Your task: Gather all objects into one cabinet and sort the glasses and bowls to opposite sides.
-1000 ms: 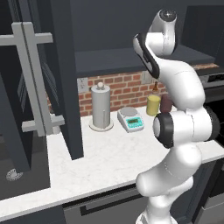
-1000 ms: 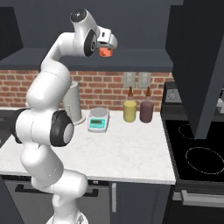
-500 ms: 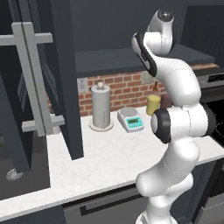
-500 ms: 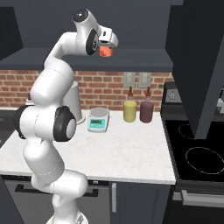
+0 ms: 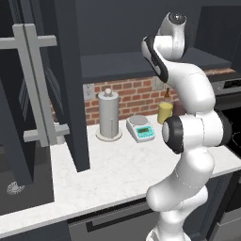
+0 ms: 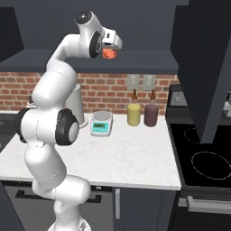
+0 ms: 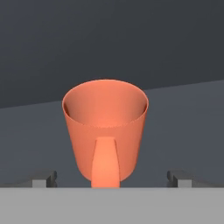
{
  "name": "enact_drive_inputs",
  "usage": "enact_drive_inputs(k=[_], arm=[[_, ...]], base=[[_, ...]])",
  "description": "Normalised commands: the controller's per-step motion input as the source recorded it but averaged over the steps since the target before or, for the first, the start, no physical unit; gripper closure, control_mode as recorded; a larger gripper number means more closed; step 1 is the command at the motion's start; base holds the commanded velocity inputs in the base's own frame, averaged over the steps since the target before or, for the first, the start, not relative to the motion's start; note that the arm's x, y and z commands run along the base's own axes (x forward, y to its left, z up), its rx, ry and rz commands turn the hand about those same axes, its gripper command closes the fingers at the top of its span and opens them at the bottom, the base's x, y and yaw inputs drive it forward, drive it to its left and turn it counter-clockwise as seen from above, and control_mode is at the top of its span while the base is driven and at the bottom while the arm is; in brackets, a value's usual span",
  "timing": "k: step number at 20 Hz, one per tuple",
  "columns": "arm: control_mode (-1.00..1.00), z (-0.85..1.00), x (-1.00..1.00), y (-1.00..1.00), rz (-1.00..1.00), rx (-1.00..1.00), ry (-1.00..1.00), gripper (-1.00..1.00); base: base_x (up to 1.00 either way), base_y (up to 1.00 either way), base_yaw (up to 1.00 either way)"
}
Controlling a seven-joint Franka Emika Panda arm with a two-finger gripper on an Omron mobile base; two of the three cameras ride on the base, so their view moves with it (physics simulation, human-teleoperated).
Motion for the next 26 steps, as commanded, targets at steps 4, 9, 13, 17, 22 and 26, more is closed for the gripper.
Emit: enact_drive_inputs(k=[4, 9, 13, 17, 22, 26], arm=[[-1.0, 0.0, 0.0, 0.0, 0.0, 0.0, 0.0, -1.0], [-1.0, -0.07, 0.27, 0.0, 0.0, 0.0, 0.0, -1.0], [-1.0, -0.06, 0.18, 0.0, 0.0, 0.0, 0.0, -1.0], [-1.0, 0.0, 0.0, 0.0, 0.0, 0.0, 0.0, 1.0], [-1.0, 0.0, 0.0, 0.0, 0.0, 0.0, 0.0, 1.0], [-1.0, 0.0, 0.0, 0.0, 0.0, 0.0, 0.0, 1.0]], base=[[0.0, 0.0, 0.0], [0.0, 0.0, 0.0], [0.0, 0.0, 0.0], [0.0, 0.0, 0.0], [0.0, 0.0, 0.0], [0.0, 0.0, 0.0]])
